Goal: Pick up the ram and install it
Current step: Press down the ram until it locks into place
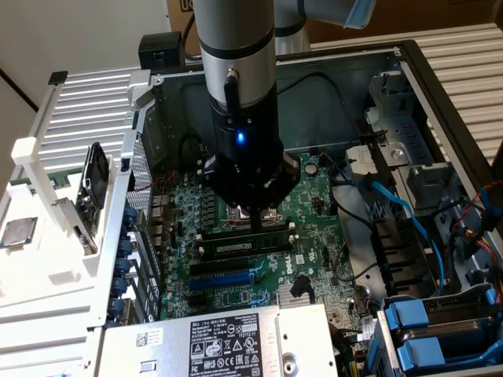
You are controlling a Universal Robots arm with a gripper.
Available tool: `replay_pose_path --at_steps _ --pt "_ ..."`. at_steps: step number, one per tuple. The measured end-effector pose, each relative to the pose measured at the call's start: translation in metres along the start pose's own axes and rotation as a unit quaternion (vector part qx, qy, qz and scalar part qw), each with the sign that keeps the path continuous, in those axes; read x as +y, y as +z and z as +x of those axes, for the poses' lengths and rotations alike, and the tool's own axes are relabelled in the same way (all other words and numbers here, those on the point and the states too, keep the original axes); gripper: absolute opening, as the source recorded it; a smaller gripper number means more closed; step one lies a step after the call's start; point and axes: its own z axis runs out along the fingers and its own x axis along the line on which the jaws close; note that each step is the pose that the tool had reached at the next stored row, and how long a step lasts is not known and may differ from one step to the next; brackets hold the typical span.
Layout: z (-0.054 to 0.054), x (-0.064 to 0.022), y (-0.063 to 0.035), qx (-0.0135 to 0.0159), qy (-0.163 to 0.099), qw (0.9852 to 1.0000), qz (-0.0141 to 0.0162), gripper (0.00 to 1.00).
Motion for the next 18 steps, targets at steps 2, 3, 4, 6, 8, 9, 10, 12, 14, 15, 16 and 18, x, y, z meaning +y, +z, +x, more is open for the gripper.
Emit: replay_pose_path --at_steps 2,3,4,6,8,9,10,12,14,15,16,18 --pt "0.0000 0.0000 0.0000 -0.0002 0.015 0.9999 0.0007 0.11" --pt "0.0000 0.0000 0.0000 -0.0003 0.022 0.9998 0.0011 0.11" --pt "0.0000 0.0000 0.0000 -0.0004 0.030 0.9995 0.0014 0.11" --pt "0.0000 0.0000 0.0000 -0.0006 0.045 0.9990 0.0021 0.11" --pt "0.0000 0.0000 0.0000 -0.0008 0.064 0.9979 0.0030 0.11" --pt "0.0000 0.0000 0.0000 -0.0009 0.066 0.9978 0.0031 0.11" --pt "0.0000 0.0000 0.0000 -0.0009 0.066 0.9978 0.0031 0.11" --pt "0.0000 0.0000 0.0000 -0.0009 0.066 0.9978 0.0031 0.11" --pt "0.0000 0.0000 0.0000 -0.0009 0.066 0.9978 0.0031 0.11" --pt "0.0000 -0.0001 0.0000 -0.0009 0.066 0.9978 0.0031 0.11" --pt "0.0000 -0.0003 0.0000 -0.0009 0.066 0.9978 0.0031 0.11" --pt "-0.0001 -0.0005 0.0000 -0.0009 0.066 0.9978 0.0029 0.11"
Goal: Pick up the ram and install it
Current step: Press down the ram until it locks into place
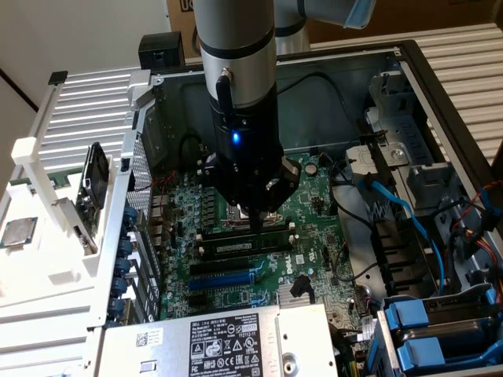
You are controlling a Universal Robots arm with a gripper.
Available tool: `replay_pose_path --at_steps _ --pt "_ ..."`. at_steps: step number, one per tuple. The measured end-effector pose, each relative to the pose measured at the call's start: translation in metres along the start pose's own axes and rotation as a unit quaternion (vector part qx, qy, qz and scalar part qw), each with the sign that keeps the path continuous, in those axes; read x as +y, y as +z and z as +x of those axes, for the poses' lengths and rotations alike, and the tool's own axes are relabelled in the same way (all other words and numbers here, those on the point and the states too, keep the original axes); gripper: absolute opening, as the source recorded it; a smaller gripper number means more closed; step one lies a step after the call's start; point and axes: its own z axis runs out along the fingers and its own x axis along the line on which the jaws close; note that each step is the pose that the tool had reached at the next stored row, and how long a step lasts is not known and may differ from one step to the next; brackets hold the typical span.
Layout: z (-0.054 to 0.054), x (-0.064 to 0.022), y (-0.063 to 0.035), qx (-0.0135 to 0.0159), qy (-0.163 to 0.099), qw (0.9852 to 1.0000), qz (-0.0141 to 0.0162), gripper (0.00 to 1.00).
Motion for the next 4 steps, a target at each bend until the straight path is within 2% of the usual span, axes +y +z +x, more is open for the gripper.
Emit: replay_pose_path --at_steps 4 --pt "-0.0001 0.0000 0.0000 0.0000 0.000 1.0000 0.0000 0.11"
